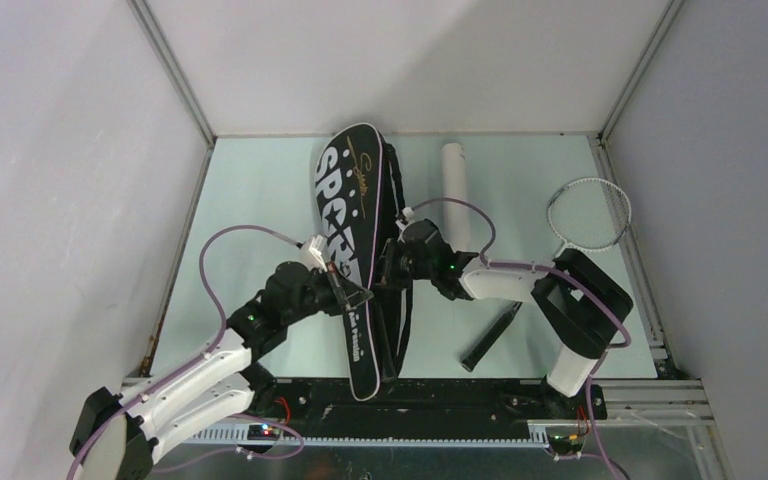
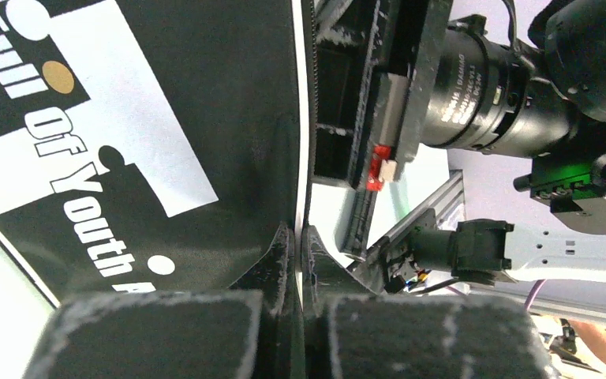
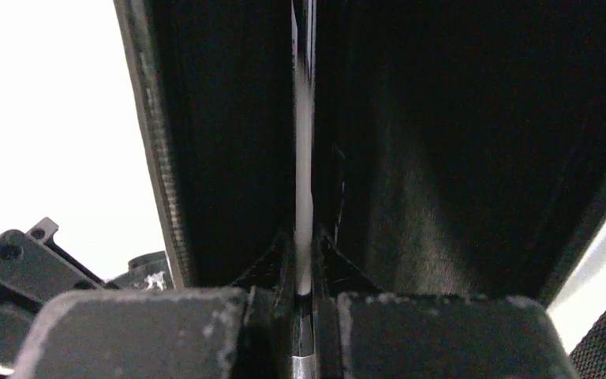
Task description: Pack up the badminton gear
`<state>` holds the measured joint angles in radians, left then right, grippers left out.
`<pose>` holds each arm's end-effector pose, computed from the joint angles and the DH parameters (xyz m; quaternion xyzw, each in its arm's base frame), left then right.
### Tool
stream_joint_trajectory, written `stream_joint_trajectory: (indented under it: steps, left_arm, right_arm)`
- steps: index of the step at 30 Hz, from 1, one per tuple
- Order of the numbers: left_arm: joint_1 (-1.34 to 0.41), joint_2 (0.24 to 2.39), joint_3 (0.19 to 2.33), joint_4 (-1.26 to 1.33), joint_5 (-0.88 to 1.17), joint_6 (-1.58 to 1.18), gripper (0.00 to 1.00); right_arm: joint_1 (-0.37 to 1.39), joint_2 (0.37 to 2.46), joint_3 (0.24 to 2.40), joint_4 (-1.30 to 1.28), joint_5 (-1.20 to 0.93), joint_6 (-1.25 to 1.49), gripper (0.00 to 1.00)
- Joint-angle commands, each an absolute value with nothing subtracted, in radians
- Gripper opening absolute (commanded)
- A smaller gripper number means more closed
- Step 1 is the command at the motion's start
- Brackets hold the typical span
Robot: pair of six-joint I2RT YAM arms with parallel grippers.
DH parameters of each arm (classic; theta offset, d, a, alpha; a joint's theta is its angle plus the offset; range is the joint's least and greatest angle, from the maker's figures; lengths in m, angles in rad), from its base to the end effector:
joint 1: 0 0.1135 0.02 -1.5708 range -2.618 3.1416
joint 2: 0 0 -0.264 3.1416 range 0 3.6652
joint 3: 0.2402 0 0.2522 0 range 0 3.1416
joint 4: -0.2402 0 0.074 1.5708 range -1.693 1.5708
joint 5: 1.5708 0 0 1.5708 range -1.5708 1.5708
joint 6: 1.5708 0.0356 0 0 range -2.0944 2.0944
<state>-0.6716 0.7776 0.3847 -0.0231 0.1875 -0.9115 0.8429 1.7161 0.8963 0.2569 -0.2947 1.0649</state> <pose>0.1374 -0.1177 0.2163 -0.0491 0.8343 -0.4418 0.3261 0.2322 0.2761 0.1789 0.0255 0.8687 0.4640 0.1715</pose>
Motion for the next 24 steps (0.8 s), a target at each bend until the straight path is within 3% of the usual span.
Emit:
stream_joint_trajectory:
  steps: [1,16,24]
  left_arm:
    - [-0.674,0.747,0.381,0.064,0.222,-0.982,0.00]
    - [-0.675,0.730,0.357,0.094,0.175,-1.044,0.00]
    - [-0.673,0.758,0.377,0.007,0.040,-0.979,0.05]
  right_arm:
    - [0.833,1.753,0.993,0.360,-0.251,1.050,0.00]
    - [0.844,1.844,1.050,0.375,-0.126,1.033,0.01]
    - [0.877,1.822,1.106,0.168,-0.060,0.980,0.32]
